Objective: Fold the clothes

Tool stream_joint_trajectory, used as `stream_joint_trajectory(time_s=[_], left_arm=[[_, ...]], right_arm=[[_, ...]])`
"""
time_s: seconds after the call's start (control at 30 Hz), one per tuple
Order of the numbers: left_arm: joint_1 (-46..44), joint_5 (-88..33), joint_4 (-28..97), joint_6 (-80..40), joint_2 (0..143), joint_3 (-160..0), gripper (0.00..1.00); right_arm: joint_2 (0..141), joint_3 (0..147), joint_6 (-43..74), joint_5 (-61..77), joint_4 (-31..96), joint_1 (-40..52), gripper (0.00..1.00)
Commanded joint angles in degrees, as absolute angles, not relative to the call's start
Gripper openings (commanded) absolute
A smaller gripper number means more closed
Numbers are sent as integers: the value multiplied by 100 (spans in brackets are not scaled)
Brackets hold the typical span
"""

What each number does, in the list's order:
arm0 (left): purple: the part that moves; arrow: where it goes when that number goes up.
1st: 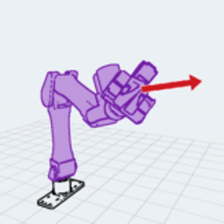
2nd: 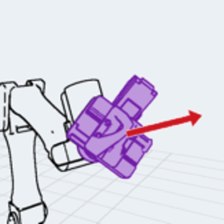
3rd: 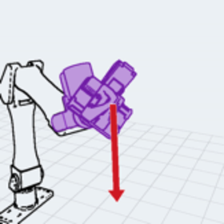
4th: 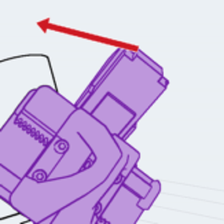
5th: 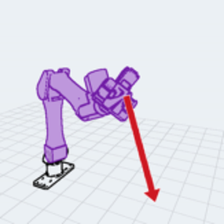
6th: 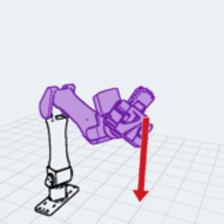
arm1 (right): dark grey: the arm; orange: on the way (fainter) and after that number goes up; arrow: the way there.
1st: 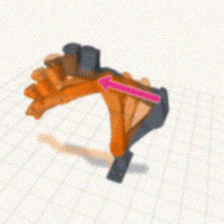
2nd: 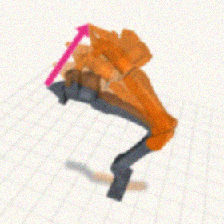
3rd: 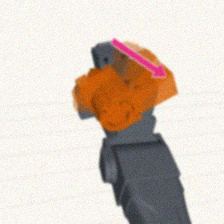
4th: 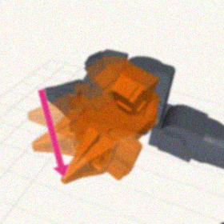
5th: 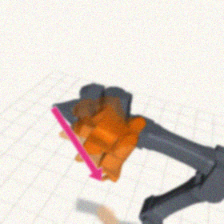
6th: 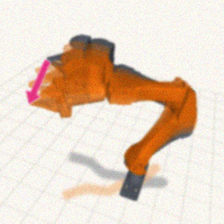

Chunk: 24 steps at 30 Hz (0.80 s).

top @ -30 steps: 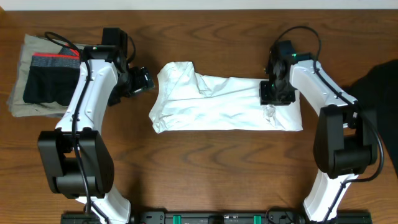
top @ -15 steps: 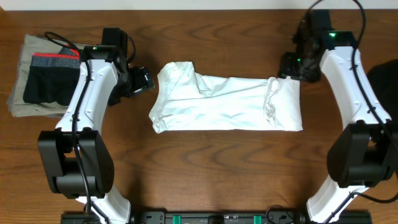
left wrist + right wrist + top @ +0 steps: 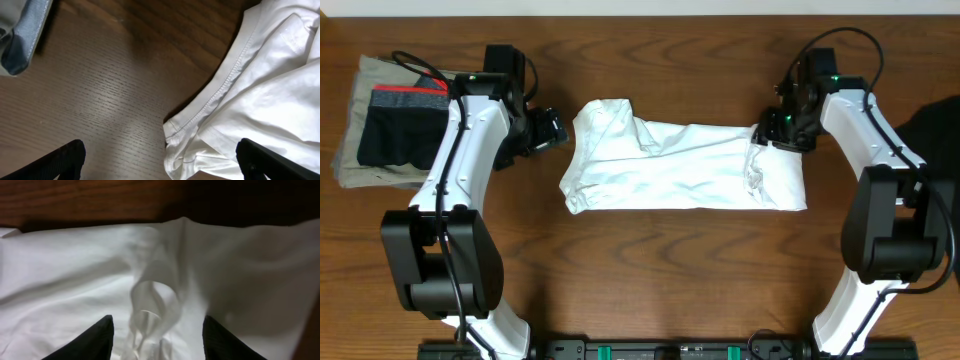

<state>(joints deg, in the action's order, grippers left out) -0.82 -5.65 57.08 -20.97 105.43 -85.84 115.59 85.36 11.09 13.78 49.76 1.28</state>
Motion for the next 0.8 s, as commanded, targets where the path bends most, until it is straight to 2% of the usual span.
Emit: stream_joint_trajectory(time_s=[0.0,0.2,0.27,0.33,0.37,0.43,0.53,0.67,0.73,0.77], left_arm=[[-73,-537,5763,-2062,10490,-8648,98],[-73,-537,5763,-2062,10490,-8648,98],[-73,-537,5763,-2062,10490,-8648,98],[-73,-537,5765,-2062,10490,-8648,98],[-73,-537,5765,-2062,10490,-8648,98],[-73,-537,5765,-2060,10490,-8648,98],[-73,-537,5763,-2060,10490,-8648,98],[-73,-537,5763,-2060,10490,-8648,98],[-73,-537,5760,-2060,10490,-8648,98],[-73,-537,5756,-2062,10490,-8648,98]], right_arm=[[11579,8418,1090,1503,4908,189,56],[11767,8377,1094,1658,4724,261,54],[11880,8377,1131,1658,4650,316,51],[11987,8377,1168,1664,4530,384,41],[12018,8377,1221,1669,4471,421,30],[12046,8377,1339,1682,4359,484,19],[12029,8431,1415,1699,4233,582,12],[12025,8694,1363,1708,4313,733,9],[12025,8829,1273,1798,4379,810,10],[12025,8886,1223,1900,4407,860,14]])
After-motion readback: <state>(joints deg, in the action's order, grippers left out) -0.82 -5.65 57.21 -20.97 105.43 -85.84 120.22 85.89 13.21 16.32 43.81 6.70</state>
